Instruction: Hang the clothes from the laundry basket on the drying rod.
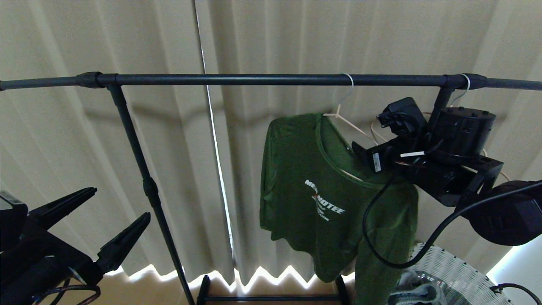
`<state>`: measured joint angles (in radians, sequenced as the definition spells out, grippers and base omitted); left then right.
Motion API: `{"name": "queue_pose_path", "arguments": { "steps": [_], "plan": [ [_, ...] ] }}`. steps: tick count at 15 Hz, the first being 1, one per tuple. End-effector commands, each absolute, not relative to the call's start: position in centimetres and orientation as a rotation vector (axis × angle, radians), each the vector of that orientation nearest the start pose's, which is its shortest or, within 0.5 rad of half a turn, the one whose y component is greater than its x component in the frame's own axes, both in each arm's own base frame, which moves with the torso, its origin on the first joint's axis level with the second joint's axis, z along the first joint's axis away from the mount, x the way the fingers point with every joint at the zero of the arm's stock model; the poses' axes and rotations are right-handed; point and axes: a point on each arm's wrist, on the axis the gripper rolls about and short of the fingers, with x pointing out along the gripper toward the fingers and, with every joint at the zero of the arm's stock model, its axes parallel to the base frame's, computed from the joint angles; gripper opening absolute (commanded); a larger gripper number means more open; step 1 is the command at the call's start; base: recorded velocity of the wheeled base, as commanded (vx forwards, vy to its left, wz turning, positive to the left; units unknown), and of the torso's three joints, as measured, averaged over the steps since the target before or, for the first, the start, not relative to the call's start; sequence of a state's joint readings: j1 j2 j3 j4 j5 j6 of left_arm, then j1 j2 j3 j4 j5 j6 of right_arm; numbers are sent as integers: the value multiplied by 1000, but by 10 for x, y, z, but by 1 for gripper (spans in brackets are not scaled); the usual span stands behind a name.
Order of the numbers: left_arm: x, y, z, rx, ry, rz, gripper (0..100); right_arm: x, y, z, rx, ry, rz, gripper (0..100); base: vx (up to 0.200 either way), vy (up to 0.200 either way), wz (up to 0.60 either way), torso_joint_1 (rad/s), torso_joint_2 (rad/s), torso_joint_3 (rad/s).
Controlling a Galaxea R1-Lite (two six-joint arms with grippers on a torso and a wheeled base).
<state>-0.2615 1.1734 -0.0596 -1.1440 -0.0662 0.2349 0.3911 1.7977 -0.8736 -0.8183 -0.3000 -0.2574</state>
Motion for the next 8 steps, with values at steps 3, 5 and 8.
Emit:
{"name": "queue_pose_path", "arguments": {
  "steps": [3,5,8],
  "plan": [
    [127,-35,157,229,-70,-321,100,304,118,180,-275,37,101,100,0,0,0,0,0,0],
    [127,-35,157,229,-70,-321,100,298,117,178,-265,4,140,100,0,0,0,0,0,0],
    [127,-35,157,229,-70,-321,100,287,112,184,-247,-53,168,100,0,0,0,0,0,0]
  ]
}}
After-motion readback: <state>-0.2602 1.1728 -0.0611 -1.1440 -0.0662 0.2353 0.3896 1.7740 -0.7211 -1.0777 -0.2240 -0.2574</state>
